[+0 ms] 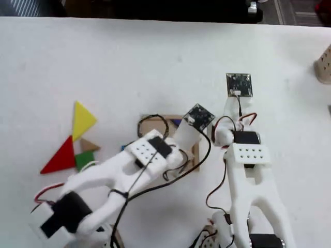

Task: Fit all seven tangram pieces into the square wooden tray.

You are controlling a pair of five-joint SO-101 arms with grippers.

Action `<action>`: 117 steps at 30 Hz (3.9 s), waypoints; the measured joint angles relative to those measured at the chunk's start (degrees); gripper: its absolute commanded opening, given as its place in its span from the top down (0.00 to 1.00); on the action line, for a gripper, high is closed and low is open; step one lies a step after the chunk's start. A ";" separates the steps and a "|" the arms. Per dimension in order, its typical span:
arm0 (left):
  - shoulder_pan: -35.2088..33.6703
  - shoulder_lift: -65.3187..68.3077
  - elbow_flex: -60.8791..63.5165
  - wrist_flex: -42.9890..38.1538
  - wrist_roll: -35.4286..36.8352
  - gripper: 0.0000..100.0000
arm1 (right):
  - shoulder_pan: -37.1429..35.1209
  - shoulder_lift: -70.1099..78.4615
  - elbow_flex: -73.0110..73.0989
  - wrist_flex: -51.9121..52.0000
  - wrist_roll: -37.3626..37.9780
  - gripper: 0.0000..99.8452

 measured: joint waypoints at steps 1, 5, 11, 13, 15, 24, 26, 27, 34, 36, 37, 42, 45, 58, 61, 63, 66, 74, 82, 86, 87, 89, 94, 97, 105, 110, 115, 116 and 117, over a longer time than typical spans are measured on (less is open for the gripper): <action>-1.05 -1.49 1.05 -1.14 -0.18 0.98 | 0.00 0.00 0.00 -0.18 0.00 0.98; -8.00 -2.90 3.52 -7.82 3.60 0.98 | 0.09 0.00 0.00 -0.44 0.00 0.98; -8.97 5.89 1.93 -10.37 10.29 0.98 | 0.09 0.00 0.00 -0.44 0.00 0.98; -6.86 9.93 -0.09 -10.46 10.29 0.98 | 0.09 0.00 0.00 -0.44 0.00 0.98; -5.36 12.13 -2.81 -10.29 10.20 0.98 | 0.18 0.00 0.00 -0.44 0.00 0.98; 0.88 13.19 -5.19 -9.23 10.37 0.98 | 0.18 0.00 0.00 -0.44 0.00 0.98; 2.11 13.19 -5.19 -10.11 10.46 0.98 | 0.26 0.00 0.00 -0.53 0.00 0.98; 2.29 13.19 -5.19 -10.29 10.46 0.98 | 0.26 0.00 0.00 -0.53 0.00 0.98; 1.93 13.19 -5.19 -10.37 10.46 0.98 | 0.26 0.00 0.00 -1.05 0.00 0.98; 1.32 13.19 -5.19 -10.37 10.46 0.98 | 0.26 0.00 0.00 -1.05 0.00 0.98; 0.97 13.19 -5.19 -10.37 10.37 0.98 | 0.26 0.00 0.00 -1.05 0.00 0.98; -2.02 11.78 -5.19 -10.37 10.37 0.98 | 0.26 0.00 0.00 -1.14 0.00 0.98; -3.34 8.70 -4.04 -10.37 10.37 0.98 | 0.26 0.00 0.00 -1.14 0.00 0.98; 3.25 7.12 -0.26 -11.25 10.46 0.98 | 0.26 0.09 0.00 -1.14 0.00 0.98; 3.16 11.87 -3.87 -11.25 10.55 0.98 | 0.35 0.09 0.00 -1.14 0.00 0.98; 3.08 14.24 -6.07 -11.25 10.64 0.98 | 0.44 0.09 0.00 -1.14 0.00 0.98; 3.08 15.12 -7.30 -10.46 10.73 0.98 | 0.44 0.09 0.00 -1.14 0.00 0.98; 0.35 15.30 -8.26 -9.85 10.55 0.98 | 0.26 0.09 0.00 -1.14 0.00 0.98; -8.53 1.76 -8.26 3.69 10.46 0.98 | 0.26 0.09 0.09 -2.46 0.00 0.98; -21.80 -1.23 -8.26 5.27 7.47 0.98 | 0.26 0.00 1.32 -4.48 0.00 0.98; -25.49 -1.49 -8.26 5.27 5.98 0.98 | 0.26 0.00 1.41 -4.75 0.00 0.98; -32.62 -1.76 -8.35 5.27 2.81 0.97 | 0.18 0.00 1.41 -4.75 0.00 0.98; -47.56 -1.76 -9.76 4.57 -0.79 0.84 | 0.18 0.00 1.41 -4.75 0.00 0.98; -51.69 -1.76 -9.76 4.22 1.05 0.76 | 0.18 0.00 1.41 -4.75 0.00 0.98; -54.68 -1.76 -3.78 4.04 3.87 0.80 | -1.93 0.00 2.46 -4.75 1.14 0.98; -55.74 -1.76 -2.81 4.04 0.44 0.80 | -2.29 0.00 2.55 -4.75 3.25 0.98; -56.00 -1.76 -2.81 2.29 -0.09 0.80 | -2.29 0.00 2.55 -4.75 3.43 0.98; -56.00 -1.76 -2.81 2.11 -0.09 0.80 | -2.29 0.00 2.55 -4.75 3.43 0.98; -56.00 -1.76 -2.55 2.02 -0.26 0.80 | -2.29 0.00 2.55 -4.75 3.43 0.98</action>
